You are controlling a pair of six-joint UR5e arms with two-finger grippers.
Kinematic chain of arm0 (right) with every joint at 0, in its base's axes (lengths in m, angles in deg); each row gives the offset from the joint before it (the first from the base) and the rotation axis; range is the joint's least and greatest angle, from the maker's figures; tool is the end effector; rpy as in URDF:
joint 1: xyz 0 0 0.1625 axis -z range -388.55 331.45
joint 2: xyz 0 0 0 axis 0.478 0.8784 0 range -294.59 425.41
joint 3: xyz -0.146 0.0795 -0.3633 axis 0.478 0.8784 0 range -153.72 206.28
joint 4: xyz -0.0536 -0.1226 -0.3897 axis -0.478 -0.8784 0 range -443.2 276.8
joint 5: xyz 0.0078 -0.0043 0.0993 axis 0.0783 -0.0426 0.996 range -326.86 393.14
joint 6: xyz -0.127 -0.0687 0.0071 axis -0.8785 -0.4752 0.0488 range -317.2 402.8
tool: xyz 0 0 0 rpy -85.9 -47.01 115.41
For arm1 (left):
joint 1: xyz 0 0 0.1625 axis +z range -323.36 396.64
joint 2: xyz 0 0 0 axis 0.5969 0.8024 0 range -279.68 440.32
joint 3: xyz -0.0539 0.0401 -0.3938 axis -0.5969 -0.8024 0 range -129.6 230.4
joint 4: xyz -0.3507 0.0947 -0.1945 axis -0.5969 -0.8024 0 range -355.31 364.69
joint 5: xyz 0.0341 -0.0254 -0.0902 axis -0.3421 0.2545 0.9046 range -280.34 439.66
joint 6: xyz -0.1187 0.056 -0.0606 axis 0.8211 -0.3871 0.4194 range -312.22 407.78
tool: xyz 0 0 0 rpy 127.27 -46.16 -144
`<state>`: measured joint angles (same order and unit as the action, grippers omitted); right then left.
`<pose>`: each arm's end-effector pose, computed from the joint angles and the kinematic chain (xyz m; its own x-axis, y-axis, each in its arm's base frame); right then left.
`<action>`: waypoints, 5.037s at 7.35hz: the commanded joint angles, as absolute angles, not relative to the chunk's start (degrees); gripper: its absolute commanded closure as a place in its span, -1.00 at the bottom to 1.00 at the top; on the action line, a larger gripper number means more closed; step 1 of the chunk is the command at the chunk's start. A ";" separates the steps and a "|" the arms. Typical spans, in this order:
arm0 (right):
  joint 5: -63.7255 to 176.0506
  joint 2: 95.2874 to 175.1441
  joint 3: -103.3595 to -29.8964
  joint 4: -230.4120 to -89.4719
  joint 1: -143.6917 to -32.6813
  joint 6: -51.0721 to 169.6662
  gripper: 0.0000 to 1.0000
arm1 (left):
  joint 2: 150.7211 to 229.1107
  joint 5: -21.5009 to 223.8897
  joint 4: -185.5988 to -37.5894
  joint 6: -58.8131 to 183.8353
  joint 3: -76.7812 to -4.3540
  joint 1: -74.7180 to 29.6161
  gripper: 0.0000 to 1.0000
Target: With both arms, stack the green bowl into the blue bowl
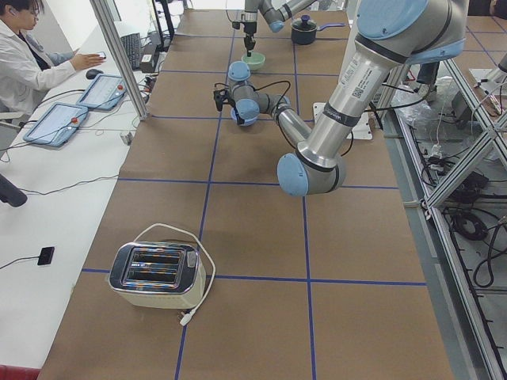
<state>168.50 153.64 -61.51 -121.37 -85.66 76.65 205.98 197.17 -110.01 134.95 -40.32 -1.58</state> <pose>-0.2698 -0.4732 0.5503 0.4280 -0.4127 0.8041 0.1210 0.9078 0.4016 0.5144 -0.4900 0.2306 0.3909 -0.2523 -0.8852 0.2122 0.9605 -0.1800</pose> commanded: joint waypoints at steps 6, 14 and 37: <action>170.96 142.42 -62.14 -127.30 -87.00 83.74 0.70 | 198.11 204.37 -110.01 120.67 -43.20 -8.96 -0.73; 155.32 119.05 -67.33 -158.49 -71.64 94.38 0.70 | 182.72 211.50 -110.01 90.07 -44.87 -23.02 -0.93; 139.23 115.07 -63.02 -156.67 -61.60 98.69 0.70 | 181.57 210.79 -110.63 87.51 -43.38 -22.95 -0.93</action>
